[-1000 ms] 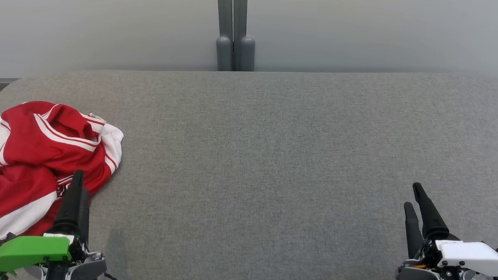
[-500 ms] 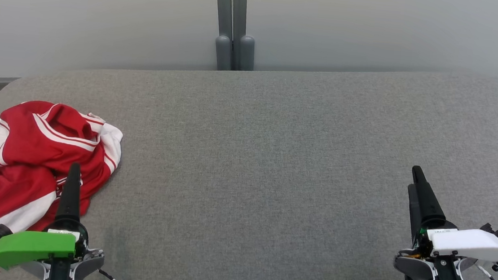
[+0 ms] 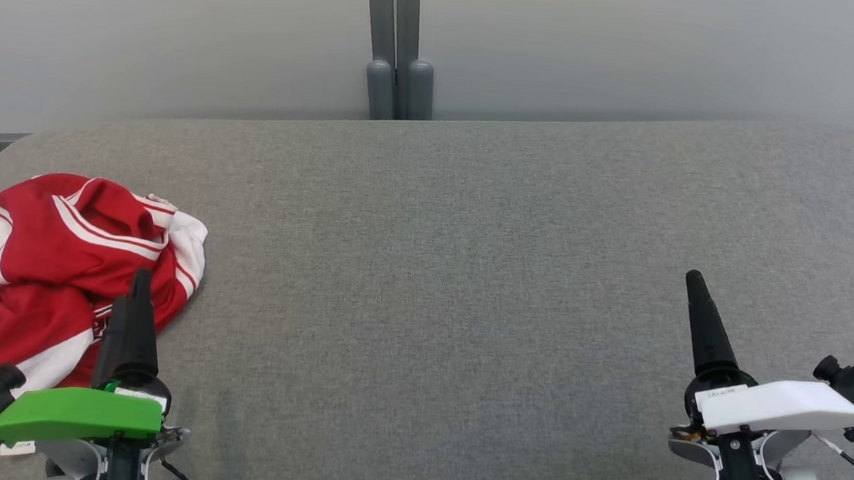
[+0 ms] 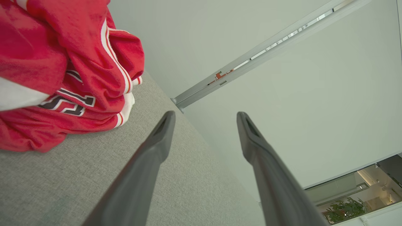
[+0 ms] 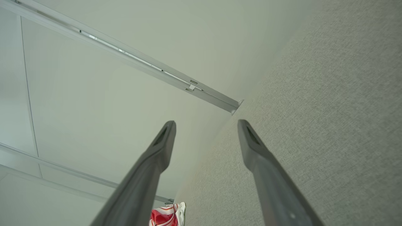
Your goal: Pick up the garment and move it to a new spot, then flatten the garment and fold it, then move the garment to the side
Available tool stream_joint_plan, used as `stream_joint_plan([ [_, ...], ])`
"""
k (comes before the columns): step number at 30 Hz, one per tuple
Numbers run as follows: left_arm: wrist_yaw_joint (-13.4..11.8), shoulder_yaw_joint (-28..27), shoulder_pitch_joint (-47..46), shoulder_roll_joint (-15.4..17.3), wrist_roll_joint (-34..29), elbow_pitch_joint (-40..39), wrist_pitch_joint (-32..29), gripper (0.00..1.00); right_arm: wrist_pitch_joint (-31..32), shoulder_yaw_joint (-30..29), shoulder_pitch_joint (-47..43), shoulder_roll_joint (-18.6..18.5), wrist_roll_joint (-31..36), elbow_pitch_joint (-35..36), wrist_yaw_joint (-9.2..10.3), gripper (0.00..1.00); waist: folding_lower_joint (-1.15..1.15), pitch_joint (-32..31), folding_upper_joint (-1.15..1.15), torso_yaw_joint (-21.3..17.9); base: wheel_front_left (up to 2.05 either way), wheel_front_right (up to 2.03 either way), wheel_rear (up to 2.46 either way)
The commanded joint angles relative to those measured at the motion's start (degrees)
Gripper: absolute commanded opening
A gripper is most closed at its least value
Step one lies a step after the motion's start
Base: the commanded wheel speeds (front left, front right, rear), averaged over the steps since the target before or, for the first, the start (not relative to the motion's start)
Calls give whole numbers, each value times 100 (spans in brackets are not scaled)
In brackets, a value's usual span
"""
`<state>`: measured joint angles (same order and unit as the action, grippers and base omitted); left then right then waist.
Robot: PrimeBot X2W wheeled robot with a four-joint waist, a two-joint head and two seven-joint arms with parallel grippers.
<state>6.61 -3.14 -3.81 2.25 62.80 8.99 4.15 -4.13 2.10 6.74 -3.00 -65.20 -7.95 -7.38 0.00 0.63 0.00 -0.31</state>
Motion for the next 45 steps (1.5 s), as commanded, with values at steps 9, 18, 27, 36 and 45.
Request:
stream_joint_plan([
  [9,-157,109,-20,52,-1274,-171,200,100,-202,7,224,-44,1226,96,-13,100,0,47,0,21,0,0,0],
  [18,-337,220,7,56,-2403,-105,351,100,-352,122,271,-82,2354,-1,-14,100,0,78,0,8,0,0,0],
  [27,-490,333,17,64,-3367,6,483,100,-489,244,341,-106,3330,-172,-15,100,0,80,0,5,0,0,0],
  [36,-543,377,17,68,-3886,21,617,100,-619,356,391,-156,4094,-276,-15,100,0,98,0,16,0,0,0],
  [45,-570,418,-7,72,-4375,44,728,100,-733,352,452,-124,4608,-385,-16,100,0,135,0,10,0,0,0],
])
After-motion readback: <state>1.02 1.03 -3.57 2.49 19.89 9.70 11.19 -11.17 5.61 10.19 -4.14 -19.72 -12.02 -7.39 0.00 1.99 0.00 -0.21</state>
